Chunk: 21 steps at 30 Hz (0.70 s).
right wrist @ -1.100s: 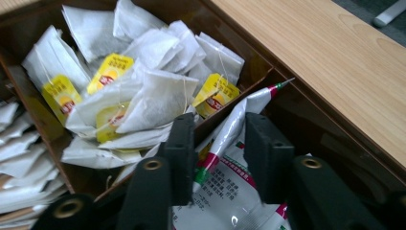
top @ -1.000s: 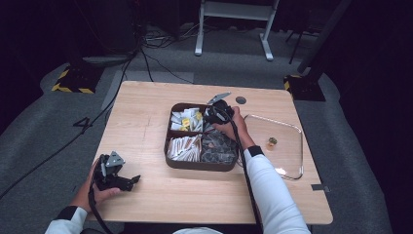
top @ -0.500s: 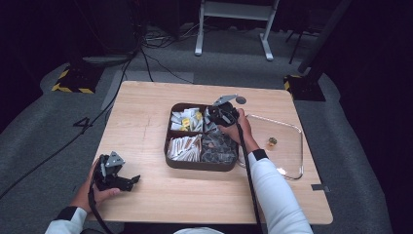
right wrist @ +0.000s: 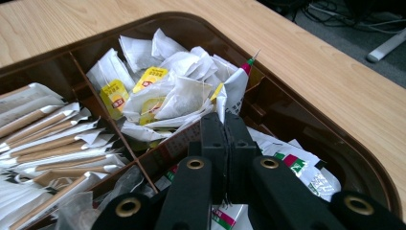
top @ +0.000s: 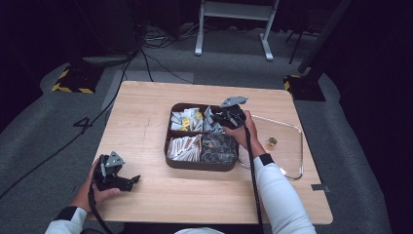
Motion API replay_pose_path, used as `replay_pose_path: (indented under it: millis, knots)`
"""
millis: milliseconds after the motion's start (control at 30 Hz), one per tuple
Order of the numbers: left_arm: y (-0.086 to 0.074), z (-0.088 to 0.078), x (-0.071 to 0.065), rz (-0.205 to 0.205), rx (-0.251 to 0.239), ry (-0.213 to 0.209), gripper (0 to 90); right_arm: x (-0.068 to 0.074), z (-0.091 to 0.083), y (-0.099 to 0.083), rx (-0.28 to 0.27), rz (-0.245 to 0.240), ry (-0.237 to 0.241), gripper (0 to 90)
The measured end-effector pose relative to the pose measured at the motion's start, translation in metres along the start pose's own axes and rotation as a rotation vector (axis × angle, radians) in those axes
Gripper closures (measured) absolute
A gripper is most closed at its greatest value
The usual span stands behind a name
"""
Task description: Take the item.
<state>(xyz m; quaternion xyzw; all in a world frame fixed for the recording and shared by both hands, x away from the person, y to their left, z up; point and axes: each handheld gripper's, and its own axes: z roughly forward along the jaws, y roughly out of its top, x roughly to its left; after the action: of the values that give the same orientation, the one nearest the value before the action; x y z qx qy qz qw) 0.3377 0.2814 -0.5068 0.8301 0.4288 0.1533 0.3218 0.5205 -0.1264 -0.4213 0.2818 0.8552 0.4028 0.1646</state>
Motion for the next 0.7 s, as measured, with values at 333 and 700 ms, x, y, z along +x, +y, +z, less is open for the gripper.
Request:
replay_pose_path:
  millis: [333,700]
  knots:
    - [0.000,0.000,0.000,0.000,0.000,0.000,0.5,-0.003,-0.023,-0.011,-0.073,0.030,0.005,89.4]
    - [0.000,0.000,0.000,-0.001,0.001,-0.001,0.5,0.000,-0.045,-0.013,-0.112,0.013,0.018,89.4]
